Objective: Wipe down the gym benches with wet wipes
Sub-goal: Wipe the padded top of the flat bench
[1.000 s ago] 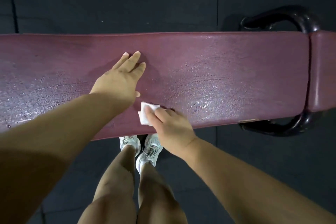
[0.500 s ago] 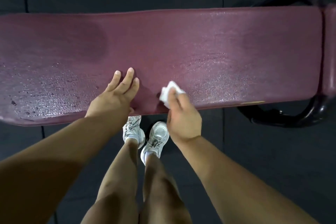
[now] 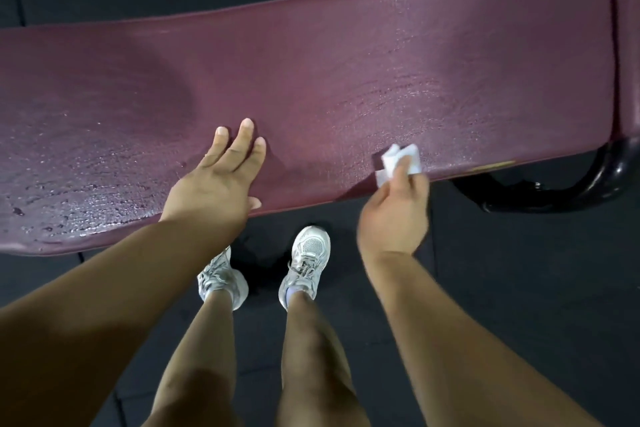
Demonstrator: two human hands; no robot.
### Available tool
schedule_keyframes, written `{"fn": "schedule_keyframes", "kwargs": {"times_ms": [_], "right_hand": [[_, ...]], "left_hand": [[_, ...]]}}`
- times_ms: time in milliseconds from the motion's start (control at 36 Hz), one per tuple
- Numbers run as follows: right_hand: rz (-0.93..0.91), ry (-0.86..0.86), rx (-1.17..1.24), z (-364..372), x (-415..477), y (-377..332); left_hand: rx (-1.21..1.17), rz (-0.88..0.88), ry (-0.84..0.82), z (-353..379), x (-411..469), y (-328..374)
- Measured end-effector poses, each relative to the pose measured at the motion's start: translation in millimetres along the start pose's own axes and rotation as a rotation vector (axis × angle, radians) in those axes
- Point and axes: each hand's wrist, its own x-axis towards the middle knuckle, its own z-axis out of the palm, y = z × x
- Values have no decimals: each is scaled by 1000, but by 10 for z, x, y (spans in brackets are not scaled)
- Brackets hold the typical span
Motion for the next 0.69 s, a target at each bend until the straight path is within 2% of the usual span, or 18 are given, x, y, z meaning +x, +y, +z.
{"fn": "schedule_keyframes", "kwargs": {"times_ms": [83,194,278,333,444,500,528,583,639,694], "right_hand": [[-250,-105,-23,179,-366,-277],[-605,-284,-119,117,-357,-315],[-711,-391,-192,-61,-115,-274],[-578,-312,-207,-152,36,-309],[-2,-121,-205,-26,100,-491],[49,-115,-208,134,-142,-714],[5,-129,-185,226,-310,-827],[-198,-221,-127,439,-663,-1011],[-455,-346,-142,543,-888,-1146],[-785,-378,-217,545,-923,-1183]], "left_hand": [[-40,52,27,-22,-18,-109],[-61,60,58,-118,-86,-396],[-12,43,75,-192,-177,-662],[15,-2,66,-243,-222,-855],[-6,-63,21,-302,-258,-1186],[-8,-35,-2,-306,-264,-1261],[2,-21,-8,-307,-263,-1276],[21,-7,-4,-313,-259,-1282],[14,6,13,-324,-251,-1290],[-8,19,15,-334,-241,-1315]]}}
